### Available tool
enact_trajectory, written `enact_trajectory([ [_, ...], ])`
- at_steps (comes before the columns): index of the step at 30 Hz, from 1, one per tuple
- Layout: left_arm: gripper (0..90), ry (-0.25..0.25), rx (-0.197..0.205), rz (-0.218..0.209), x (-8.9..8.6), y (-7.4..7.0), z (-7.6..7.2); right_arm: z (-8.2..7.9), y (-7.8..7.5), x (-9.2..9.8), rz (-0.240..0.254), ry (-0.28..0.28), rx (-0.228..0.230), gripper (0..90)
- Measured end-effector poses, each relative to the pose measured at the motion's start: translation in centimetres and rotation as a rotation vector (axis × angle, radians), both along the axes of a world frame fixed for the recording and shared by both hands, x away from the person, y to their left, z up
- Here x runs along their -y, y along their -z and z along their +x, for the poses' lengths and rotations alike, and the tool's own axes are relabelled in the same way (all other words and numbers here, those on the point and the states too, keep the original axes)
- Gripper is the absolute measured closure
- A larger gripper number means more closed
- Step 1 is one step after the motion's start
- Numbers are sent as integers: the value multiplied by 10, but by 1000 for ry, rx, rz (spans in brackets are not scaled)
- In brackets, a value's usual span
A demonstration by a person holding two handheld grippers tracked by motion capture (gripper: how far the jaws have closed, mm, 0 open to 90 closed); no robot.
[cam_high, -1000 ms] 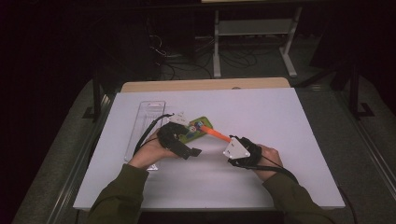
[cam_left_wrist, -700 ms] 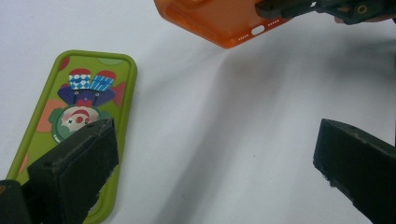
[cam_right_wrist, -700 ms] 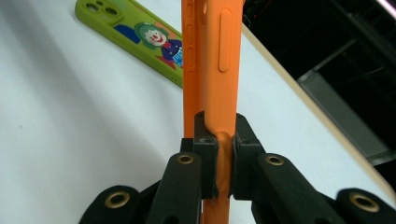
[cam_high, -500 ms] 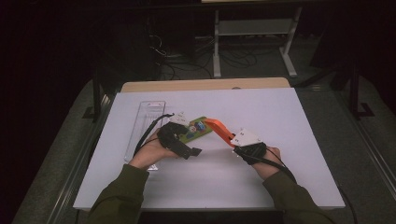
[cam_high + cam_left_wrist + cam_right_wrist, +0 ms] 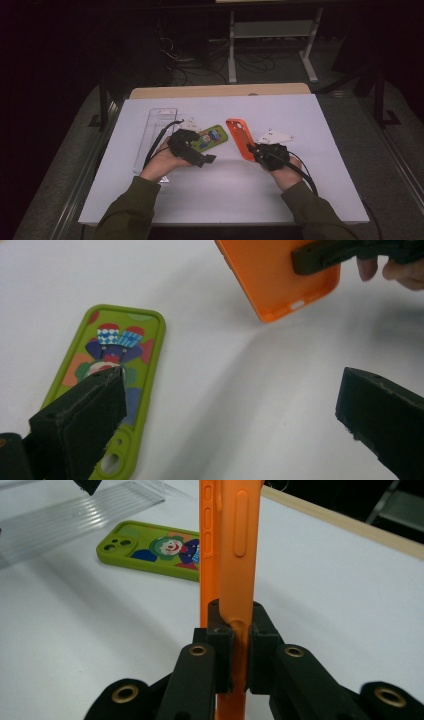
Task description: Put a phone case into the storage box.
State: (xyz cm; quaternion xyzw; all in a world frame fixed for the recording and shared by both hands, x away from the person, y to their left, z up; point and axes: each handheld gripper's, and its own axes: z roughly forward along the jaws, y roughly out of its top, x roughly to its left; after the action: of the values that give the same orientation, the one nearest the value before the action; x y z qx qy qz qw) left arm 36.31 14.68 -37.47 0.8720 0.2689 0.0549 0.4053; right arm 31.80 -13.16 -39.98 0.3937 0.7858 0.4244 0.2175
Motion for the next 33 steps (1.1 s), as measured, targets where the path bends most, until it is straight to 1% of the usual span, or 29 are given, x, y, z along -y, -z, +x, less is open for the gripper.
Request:
enact_trajectory([
  [2, 0, -11, 1, -15, 0, -1, 0, 1, 1, 2, 22, -1, -15, 827],
  [4, 0, -8, 6, -16, 0, -1, 1, 2, 1, 2, 44, 12, -30, 827],
  [7, 0, -26, 8, -43, 2, -2, 1, 3, 2, 1, 71, 24, -34, 827],
  [8, 0, -37, -2, -66, 4, -3, 0, 3, 2, 1, 67, 25, -24, 827],
  [9, 0, -33, 3, -66, 4, -3, 1, 3, 2, -1, 77, 28, -30, 827],
  [10, 0, -36, 8, -75, 5, -4, 1, 3, 2, -1, 73, 26, -24, 827],
  [11, 0, -45, 4, -89, 7, -4, 0, 2, 2, -2, 75, 28, -27, 827],
  [15, 0, -54, 6, -107, 12, -6, 2, 1, 2, -5, 71, 32, -25, 827],
  [16, 0, -60, 7, -127, 15, -6, 2, 1, 2, -5, 67, 31, -21, 827],
  [18, 0, -55, 18, -126, 18, -7, 3, 0, 2, -8, 81, 28, -27, 827],
  [20, 0, -60, 14, -142, 23, -8, 3, -1, 2, -9, 83, 27, -26, 827],
  [21, 0, -58, 16, -144, 24, -8, 3, 0, 2, -10, 74, 21, -16, 827],
  [22, 0, -54, 15, -143, 26, -8, 4, -1, 2, -10, 75, 20, -16, 827],
  [23, 0, -61, 12, -149, 28, -8, 4, -1, 2, -10, 75, 19, -16, 827],
  [25, 0, -58, 17, -156, 32, -9, 6, -1, 2, -11, 80, 21, -19, 827],
  [27, 0, -66, 5, -172, 37, -8, 7, -2, 1, -11, 88, 20, -18, 827],
  [28, 0, -58, 14, -173, 38, -8, 9, -2, 2, -11, 85, 18, -12, 827],
  [29, 0, -66, 5, -186, 42, -7, 9, -1, 2, -12, 75, 16, -3, 827],
  [30, 0, -67, 6, -187, 44, -7, 10, -2, 2, -12, 78, 16, -7, 827],
  [31, 0, -72, 5, -198, 46, -7, 10, -3, 1, -13, 81, 17, -14, 827],
  [32, 0, -73, 3, -208, 49, -8, 11, -3, 2, -14, 74, 10, 1, 827],
  [33, 0, -70, 10, -207, 50, -7, 12, -4, 2, -14, 75, 10, -8, 827],
])
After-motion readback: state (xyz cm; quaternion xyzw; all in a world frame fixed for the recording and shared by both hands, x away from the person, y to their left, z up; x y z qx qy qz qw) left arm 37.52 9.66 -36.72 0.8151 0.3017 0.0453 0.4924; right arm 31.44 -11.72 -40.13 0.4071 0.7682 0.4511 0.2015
